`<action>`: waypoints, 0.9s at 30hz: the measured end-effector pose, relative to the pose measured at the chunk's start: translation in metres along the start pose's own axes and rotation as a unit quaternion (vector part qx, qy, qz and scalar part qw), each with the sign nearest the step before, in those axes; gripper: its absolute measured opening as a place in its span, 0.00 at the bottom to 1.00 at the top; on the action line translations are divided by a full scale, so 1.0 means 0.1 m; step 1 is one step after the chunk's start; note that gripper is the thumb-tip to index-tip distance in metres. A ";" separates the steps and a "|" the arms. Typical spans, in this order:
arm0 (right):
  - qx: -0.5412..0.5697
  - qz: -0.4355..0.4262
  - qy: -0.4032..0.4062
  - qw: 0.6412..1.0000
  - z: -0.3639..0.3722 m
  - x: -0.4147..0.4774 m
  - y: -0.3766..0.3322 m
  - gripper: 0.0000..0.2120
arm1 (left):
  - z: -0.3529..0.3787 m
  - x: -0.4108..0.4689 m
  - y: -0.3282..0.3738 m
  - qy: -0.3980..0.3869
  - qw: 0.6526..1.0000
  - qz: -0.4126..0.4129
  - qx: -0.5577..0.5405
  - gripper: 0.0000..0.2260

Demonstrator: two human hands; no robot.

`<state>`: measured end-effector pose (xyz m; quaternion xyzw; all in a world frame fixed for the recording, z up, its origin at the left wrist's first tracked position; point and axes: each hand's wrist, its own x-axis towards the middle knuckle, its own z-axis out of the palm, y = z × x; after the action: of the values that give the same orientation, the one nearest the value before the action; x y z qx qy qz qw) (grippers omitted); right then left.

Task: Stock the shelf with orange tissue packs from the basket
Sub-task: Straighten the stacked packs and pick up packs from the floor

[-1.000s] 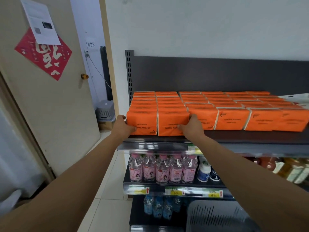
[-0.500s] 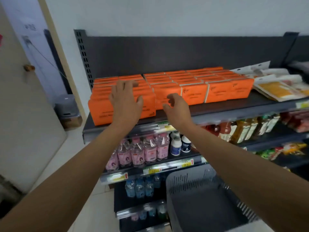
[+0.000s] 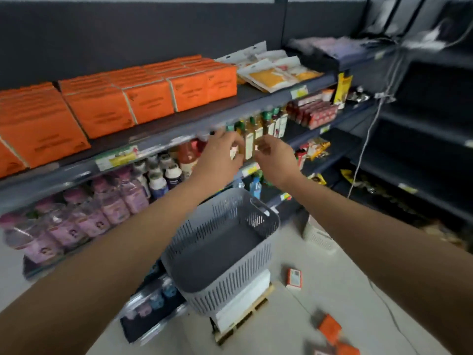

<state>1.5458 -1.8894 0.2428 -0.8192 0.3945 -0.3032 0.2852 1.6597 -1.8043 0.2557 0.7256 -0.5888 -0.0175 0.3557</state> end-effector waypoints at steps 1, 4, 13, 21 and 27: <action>-0.012 0.022 0.003 1.000 -0.18 -0.10 0.23 0.12 | 0.21 0.00 0.18 -0.018 1.000 0.011 -0.005 0.10; -0.055 0.097 0.004 0.994 -0.70 -0.44 0.96 0.14 | 0.88 -0.07 0.75 -0.093 0.994 0.039 -0.030 0.11; -0.092 0.281 -0.036 0.955 -1.56 -1.46 2.71 0.13 | 2.67 -0.50 1.67 -0.282 0.955 0.024 -0.084 0.10; -0.079 0.402 -0.068 0.910 -1.56 -2.14 3.65 0.13 | 3.79 -0.78 1.63 -0.423 0.904 -0.004 -0.060 0.11; -0.082 0.469 -0.081 0.875 -1.22 -2.47 4.33 0.13 | 4.57 -1.09 1.41 -0.473 0.879 -0.023 -0.060 0.11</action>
<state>1.1279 -1.9424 -0.0504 -0.5799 0.7315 -0.0330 0.3571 1.3049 -1.9441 -0.0529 0.6213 -0.6683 -0.4018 0.0769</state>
